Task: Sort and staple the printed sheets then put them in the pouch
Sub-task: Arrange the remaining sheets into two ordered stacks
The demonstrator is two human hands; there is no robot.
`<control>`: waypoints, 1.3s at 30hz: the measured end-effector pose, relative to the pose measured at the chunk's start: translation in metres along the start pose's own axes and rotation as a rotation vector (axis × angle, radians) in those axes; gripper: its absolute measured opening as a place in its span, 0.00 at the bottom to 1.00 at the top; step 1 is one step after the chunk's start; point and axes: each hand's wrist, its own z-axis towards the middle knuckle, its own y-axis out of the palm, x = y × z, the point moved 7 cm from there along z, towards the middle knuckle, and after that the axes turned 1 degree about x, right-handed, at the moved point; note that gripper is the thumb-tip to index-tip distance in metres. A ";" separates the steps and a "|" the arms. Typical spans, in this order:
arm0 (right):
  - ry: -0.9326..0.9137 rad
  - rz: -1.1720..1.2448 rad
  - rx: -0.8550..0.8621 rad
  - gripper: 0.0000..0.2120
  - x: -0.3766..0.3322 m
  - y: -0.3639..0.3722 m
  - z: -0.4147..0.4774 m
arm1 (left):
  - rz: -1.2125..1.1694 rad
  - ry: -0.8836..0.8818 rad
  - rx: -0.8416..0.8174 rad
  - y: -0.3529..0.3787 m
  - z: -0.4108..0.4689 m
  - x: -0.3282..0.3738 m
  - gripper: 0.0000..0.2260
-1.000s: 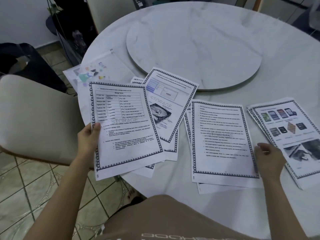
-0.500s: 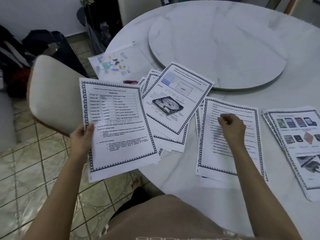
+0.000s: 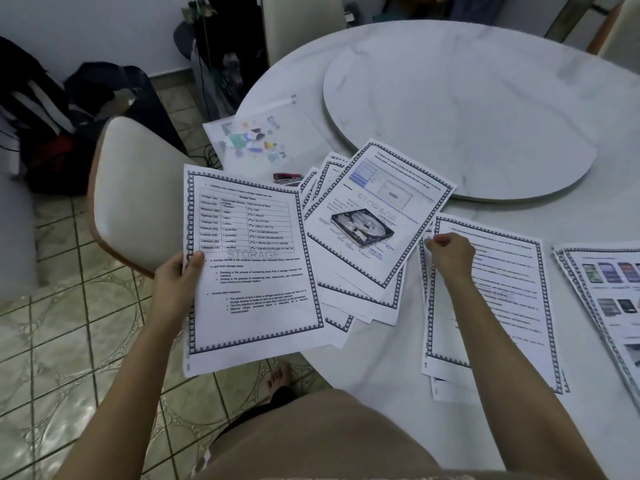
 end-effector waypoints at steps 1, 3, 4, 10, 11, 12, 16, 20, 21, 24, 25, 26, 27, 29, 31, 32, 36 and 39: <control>0.006 -0.007 0.006 0.14 -0.001 0.002 0.000 | 0.013 0.010 -0.009 0.001 0.004 0.003 0.10; 0.002 -0.021 0.021 0.14 -0.005 0.007 0.002 | 0.027 0.019 -0.035 0.003 0.012 0.009 0.11; 0.000 -0.026 0.033 0.15 -0.008 0.008 0.003 | 0.032 0.025 -0.046 0.005 0.015 0.012 0.10; 0.072 -0.023 0.119 0.14 -0.017 0.009 0.021 | 0.059 0.081 -0.146 0.016 0.035 0.026 0.07; 0.087 -0.024 0.124 0.14 -0.016 0.010 0.023 | 0.058 0.080 -0.161 0.018 0.040 0.026 0.07; 0.104 -0.025 0.134 0.14 -0.015 0.010 0.026 | 0.057 0.082 -0.174 0.020 0.044 0.025 0.06; 0.130 -0.091 0.197 0.13 -0.011 0.009 0.030 | 0.043 0.082 -0.205 0.025 0.059 0.024 0.06; 0.125 -0.153 0.220 0.11 -0.012 0.016 0.034 | 0.027 0.082 -0.229 0.029 0.071 0.028 0.07; 0.128 -0.163 0.214 0.12 -0.012 0.020 0.035 | 0.027 0.077 -0.235 0.030 0.074 0.028 0.07; 0.163 -0.158 0.201 0.15 -0.013 0.029 0.041 | 0.045 0.074 -0.242 0.032 0.082 0.026 0.08; 0.166 -0.132 0.216 0.15 -0.014 0.030 0.043 | 0.050 0.075 -0.244 0.032 0.084 0.025 0.07; 0.165 -0.086 0.241 0.13 -0.017 0.030 0.044 | 0.054 0.074 -0.247 0.033 0.086 0.024 0.07; 0.160 -0.026 0.267 0.11 -0.019 0.029 0.044 | 0.055 0.072 -0.248 0.034 0.087 0.023 0.06; 0.151 0.079 0.287 0.10 -0.023 0.028 0.044 | 0.052 0.069 -0.249 0.034 0.088 0.020 0.06; 0.161 0.184 0.276 0.10 -0.026 0.029 0.042 | 0.044 0.062 -0.250 0.033 0.089 0.016 0.07; 0.178 0.243 0.276 0.10 -0.025 0.030 0.043 | 0.040 0.053 -0.252 0.034 0.089 0.014 0.06; 0.271 0.355 0.127 0.12 -0.014 0.043 0.048 | 0.043 0.026 -0.245 0.035 0.091 0.006 0.07; 0.211 0.281 -0.002 0.10 -0.015 0.047 0.048 | 0.021 0.007 -0.241 0.037 0.089 0.003 0.08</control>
